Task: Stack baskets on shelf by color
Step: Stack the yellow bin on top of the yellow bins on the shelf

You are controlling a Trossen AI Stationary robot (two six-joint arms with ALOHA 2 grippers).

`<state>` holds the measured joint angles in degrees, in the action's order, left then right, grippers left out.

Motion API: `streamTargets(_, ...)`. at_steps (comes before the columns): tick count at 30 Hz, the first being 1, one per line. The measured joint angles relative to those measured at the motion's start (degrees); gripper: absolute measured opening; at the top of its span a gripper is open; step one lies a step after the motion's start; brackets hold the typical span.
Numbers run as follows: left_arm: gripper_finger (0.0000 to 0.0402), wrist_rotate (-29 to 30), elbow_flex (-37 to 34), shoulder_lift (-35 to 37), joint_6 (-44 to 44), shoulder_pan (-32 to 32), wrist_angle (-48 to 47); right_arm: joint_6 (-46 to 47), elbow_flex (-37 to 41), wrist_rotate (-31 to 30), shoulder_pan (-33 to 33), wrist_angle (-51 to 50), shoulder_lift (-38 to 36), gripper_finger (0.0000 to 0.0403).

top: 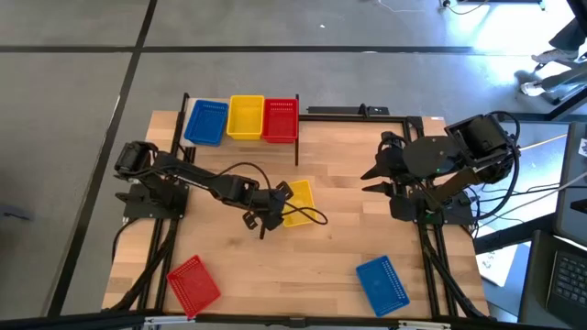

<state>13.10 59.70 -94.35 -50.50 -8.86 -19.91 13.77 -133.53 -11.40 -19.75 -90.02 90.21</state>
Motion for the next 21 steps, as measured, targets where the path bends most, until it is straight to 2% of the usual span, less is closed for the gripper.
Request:
streamTargets(8, 0.0053, -0.3, 0.0, 0.0, -0.4, 1.1, 0.1, -0.8, 0.0, 0.0, 0.0, 0.0, 0.0, 0.0117)
streamTargets(17, 0.0053, -0.3, -0.1, -2.0, -5.2, 1.7, -0.9, -0.6, 0.0, 0.0, 0.0, 0.0, 0.0, 0.0117)
streamTargets(21, 0.0053, -0.5, 0.1, -2.6, -5.6, 1.7, 1.6, -0.5, 0.0, 0.0, 0.0, 0.0, 0.0, 0.0117)
